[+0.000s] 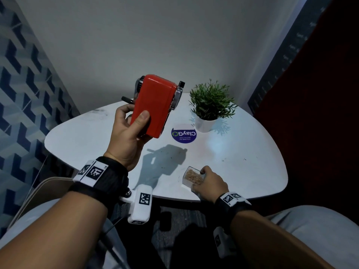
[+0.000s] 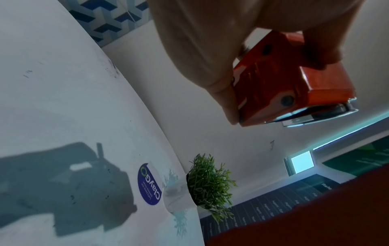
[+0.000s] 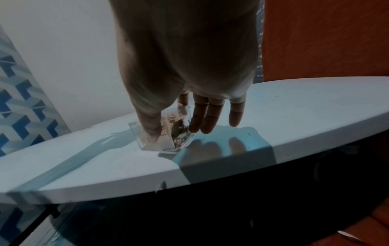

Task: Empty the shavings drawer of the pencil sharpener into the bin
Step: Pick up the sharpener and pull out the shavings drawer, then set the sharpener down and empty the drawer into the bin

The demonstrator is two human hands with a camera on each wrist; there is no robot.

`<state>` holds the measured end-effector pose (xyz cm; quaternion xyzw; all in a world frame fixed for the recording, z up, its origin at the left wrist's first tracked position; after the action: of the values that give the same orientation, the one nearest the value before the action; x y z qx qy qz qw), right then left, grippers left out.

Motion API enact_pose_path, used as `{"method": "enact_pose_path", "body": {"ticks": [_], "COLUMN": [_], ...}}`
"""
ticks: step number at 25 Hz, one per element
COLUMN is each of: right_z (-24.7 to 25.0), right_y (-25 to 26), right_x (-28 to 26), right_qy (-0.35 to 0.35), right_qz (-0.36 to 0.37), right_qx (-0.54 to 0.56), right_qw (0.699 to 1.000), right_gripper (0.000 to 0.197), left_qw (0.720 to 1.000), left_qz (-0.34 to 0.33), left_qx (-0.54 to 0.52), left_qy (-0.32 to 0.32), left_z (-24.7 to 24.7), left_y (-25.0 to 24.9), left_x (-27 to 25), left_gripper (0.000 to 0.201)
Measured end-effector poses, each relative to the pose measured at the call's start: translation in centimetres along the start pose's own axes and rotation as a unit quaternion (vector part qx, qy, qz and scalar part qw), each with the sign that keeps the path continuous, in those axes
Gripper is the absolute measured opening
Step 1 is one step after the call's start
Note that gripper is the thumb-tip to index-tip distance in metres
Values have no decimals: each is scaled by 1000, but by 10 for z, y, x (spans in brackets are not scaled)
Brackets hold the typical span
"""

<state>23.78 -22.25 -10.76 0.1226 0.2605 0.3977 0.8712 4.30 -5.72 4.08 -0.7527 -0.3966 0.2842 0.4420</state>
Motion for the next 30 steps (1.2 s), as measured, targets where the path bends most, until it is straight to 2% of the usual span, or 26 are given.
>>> {"method": "enact_pose_path", "body": {"ticks": [3, 5, 6, 9, 11, 12, 15, 17, 19, 22, 26, 28, 30], "right_z": [-4, -2, 1, 23, 50, 67, 121, 154, 169, 173, 168, 165, 160], "right_y": [-1, -1, 0, 12, 28, 38, 74, 94, 110, 125, 142, 149, 150], "right_x": [3, 4, 5, 9, 8, 4, -21, -42, -55, -57, -50, -45, -35], "right_qy": [12, 27, 35, 24, -24, -47, -53, -48, -37, -47, -40, -45, -49], "right_qz": [-3, 0, 4, 18, 48, 66, 138, 186, 228, 249, 243, 237, 231], "right_qx": [17, 39, 52, 66, 140, 218, 442, 515, 526, 470, 446, 440, 438], "right_qw": [1000, 999, 998, 997, 989, 973, 885, 835, 819, 846, 860, 865, 868], "right_gripper": [60, 68, 77, 103, 104, 98, 76, 81, 82, 67, 46, 44, 46], "left_qw": [1000, 1000, 999, 999, 999, 999, 998, 997, 996, 996, 996, 996, 993], "left_qz": [7, 20, 24, 27, 30, 31, 37, 41, 47, 49, 50, 53, 59], "left_qx": [11, 18, 19, 18, 19, 22, 32, 37, 37, 34, 41, 46, 96], "left_qy": [11, 13, 13, 23, 27, 28, 41, 55, 63, 63, 55, 47, 37], "left_z": [-3, -6, -6, -9, -10, -10, -12, -15, -18, -21, -18, -12, -3], "left_y": [3, 4, 5, 6, 7, 6, 5, 5, 4, 1, -6, -10, -14], "left_x": [2, 3, 2, 1, 0, 0, -3, -5, -8, -11, -12, -9, -6], "left_gripper": [60, 73, 73, 55, 45, 41, 40, 39, 39, 41, 51, 58, 57]}}
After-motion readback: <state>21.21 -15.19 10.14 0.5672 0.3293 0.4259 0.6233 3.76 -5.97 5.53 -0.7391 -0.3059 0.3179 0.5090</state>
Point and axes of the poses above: each hand's wrist, its own x-axis towards the middle knuckle, its own z-axis out of the back of the hand, y = z × x, the point moved 2 cm from there along x, towards the middle knuckle, and after that the axes turned 8 degrees about z, right-handed, at the moved point
